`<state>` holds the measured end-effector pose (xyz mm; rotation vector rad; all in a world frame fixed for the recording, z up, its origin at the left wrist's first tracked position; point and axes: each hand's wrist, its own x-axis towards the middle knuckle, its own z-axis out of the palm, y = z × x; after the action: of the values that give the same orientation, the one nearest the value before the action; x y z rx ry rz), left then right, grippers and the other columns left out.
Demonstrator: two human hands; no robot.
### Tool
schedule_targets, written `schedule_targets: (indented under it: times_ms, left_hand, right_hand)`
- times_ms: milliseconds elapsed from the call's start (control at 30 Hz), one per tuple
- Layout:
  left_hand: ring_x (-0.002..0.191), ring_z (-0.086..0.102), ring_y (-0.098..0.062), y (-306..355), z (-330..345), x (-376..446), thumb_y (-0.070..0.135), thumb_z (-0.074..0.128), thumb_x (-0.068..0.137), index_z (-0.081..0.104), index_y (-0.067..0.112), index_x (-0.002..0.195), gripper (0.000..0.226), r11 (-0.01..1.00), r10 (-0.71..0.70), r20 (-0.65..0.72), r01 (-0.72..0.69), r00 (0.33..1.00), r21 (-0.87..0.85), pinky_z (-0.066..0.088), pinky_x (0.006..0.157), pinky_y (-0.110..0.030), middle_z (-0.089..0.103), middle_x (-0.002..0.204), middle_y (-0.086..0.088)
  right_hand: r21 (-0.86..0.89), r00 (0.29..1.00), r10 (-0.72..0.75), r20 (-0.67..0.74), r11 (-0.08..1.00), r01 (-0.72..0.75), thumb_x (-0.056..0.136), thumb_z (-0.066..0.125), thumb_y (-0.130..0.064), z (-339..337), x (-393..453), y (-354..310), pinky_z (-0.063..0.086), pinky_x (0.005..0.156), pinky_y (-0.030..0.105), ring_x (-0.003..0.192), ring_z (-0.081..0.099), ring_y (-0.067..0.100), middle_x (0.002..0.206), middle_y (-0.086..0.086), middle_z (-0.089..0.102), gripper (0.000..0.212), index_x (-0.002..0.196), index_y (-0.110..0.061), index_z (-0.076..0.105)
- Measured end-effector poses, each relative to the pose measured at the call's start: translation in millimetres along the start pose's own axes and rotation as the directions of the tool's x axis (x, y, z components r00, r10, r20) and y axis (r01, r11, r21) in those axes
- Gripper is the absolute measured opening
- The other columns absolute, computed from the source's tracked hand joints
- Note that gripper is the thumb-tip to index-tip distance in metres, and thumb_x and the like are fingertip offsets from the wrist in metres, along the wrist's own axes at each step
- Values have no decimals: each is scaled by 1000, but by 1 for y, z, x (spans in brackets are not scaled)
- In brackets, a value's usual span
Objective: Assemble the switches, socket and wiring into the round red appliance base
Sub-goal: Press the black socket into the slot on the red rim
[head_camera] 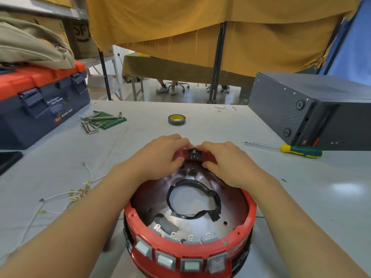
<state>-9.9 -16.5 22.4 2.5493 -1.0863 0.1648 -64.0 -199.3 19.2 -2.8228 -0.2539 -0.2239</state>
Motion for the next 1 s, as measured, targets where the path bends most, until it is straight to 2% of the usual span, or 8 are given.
schedule_targets:
  times_ms: [233, 400, 533, 733, 867, 1000]
  left_hand:
    - [100, 57, -22, 0, 1, -3, 8, 56, 84, 61, 18, 120, 38, 998, 23, -82, -27, 996, -54, 43, 89, -37, 62, 107, -5]
    - [103, 57, -22, 0, 2, -2, 10, 55, 85, 59, 20, 124, 41, 999, 31, -57, -32, 998, -19, 44, 89, -39, 60, 112, -3]
    - [98, 56, -25, 0, 4, 1, 9, 56, 84, 60, 15, 119, 35, 999, 11, -49, -13, 999, -31, 44, 86, -40, 57, 109, -6]
    - [93, 53, -22, -3, 6, 5, 4, 53, 85, 60, 15, 113, 31, 995, -33, -39, 29, 999, -93, 40, 83, -30, 57, 105, -3]
    - [91, 54, -21, -3, 6, 7, 1, 50, 83, 59, 15, 112, 33, 992, -57, -28, 54, 998, -114, 42, 84, -32, 63, 106, -6]
    - [93, 55, -19, -4, 6, 4, 1, 50, 84, 60, 16, 116, 37, 992, -61, -19, 59, 998, -109, 39, 83, -27, 65, 108, -4]
  right_hand:
    - [47, 999, -20, -41, 999, 22, 90, 55, -25, 1, -2, 0, 46, 87, 42, 108, 54, 28, 117, 1, 63, 40, 129, -33, 47]
    - [71, 999, -21, -23, 997, 23, 90, 55, -26, 1, -1, 2, 46, 91, 41, 113, 53, 24, 124, -4, 61, 38, 128, -33, 51]
    - [101, 1000, -13, -12, 995, 14, 89, 57, -23, 2, 1, 3, 46, 88, 42, 110, 53, 23, 122, -4, 60, 35, 123, -32, 52]
    - [165, 1000, 3, 10, 986, -5, 87, 55, -14, 2, 5, 5, 47, 88, 43, 106, 52, 22, 119, -3, 60, 34, 116, -30, 54]
    - [190, 1000, 19, 24, 982, -23, 86, 53, -10, 3, 8, 6, 47, 89, 44, 107, 54, 25, 120, 0, 60, 34, 114, -30, 55]
    - [192, 1000, 24, 1, 981, -24, 87, 53, -11, 4, 5, 6, 47, 89, 42, 107, 53, 22, 122, -4, 60, 36, 117, -29, 57]
